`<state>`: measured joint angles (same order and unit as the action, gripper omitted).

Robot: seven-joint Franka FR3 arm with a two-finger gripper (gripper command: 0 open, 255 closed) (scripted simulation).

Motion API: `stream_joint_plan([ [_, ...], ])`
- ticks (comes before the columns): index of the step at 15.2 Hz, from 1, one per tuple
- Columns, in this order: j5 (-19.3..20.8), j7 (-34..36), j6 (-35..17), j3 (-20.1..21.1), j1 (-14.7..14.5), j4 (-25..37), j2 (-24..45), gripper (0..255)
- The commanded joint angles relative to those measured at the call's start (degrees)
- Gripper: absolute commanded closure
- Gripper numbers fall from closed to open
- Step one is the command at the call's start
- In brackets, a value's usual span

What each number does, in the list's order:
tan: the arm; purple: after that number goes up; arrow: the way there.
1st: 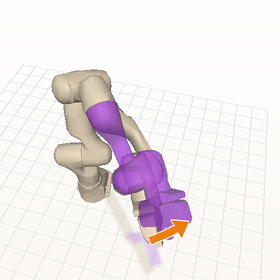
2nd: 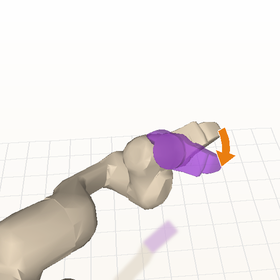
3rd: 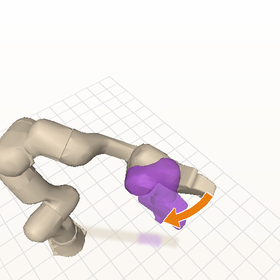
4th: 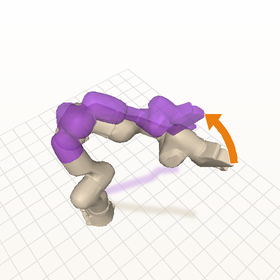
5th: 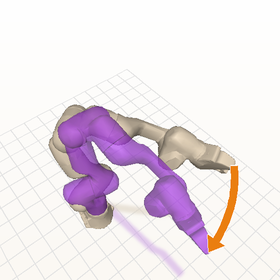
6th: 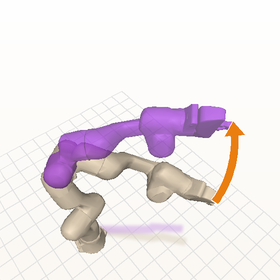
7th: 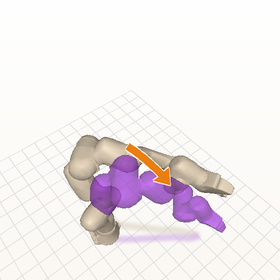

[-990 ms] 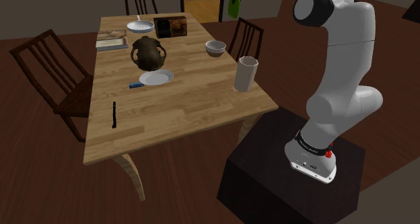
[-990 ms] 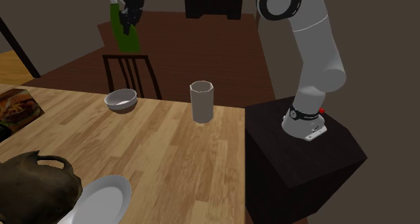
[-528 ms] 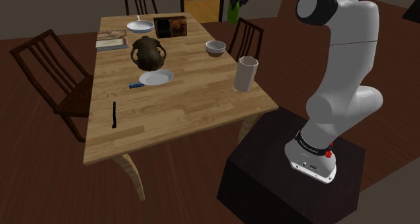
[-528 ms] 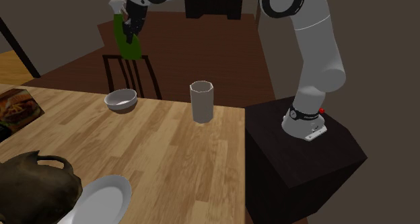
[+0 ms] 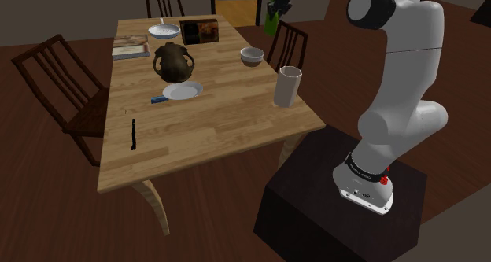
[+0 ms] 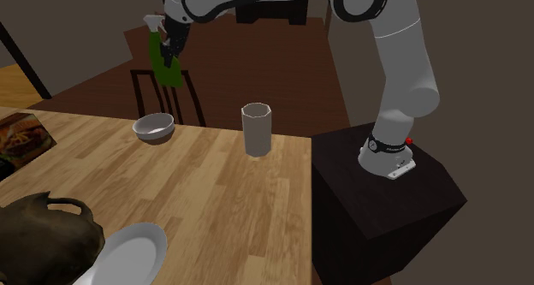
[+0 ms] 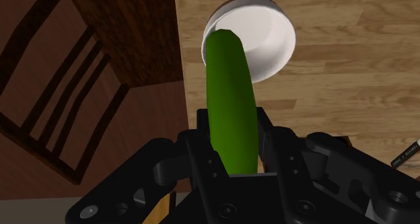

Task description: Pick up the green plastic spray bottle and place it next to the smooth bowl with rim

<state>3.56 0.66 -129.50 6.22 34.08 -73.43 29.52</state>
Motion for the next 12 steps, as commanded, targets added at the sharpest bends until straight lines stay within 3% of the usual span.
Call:
stream_joint_plan([
  [1, 0.1, 0.1, -1.6, 0.0, 0.0, -1.6, 0.0, 255],
  [12, 0.4, 0.4, -9.3, -0.2, 0.1, -7.9, 1.4, 255],
])
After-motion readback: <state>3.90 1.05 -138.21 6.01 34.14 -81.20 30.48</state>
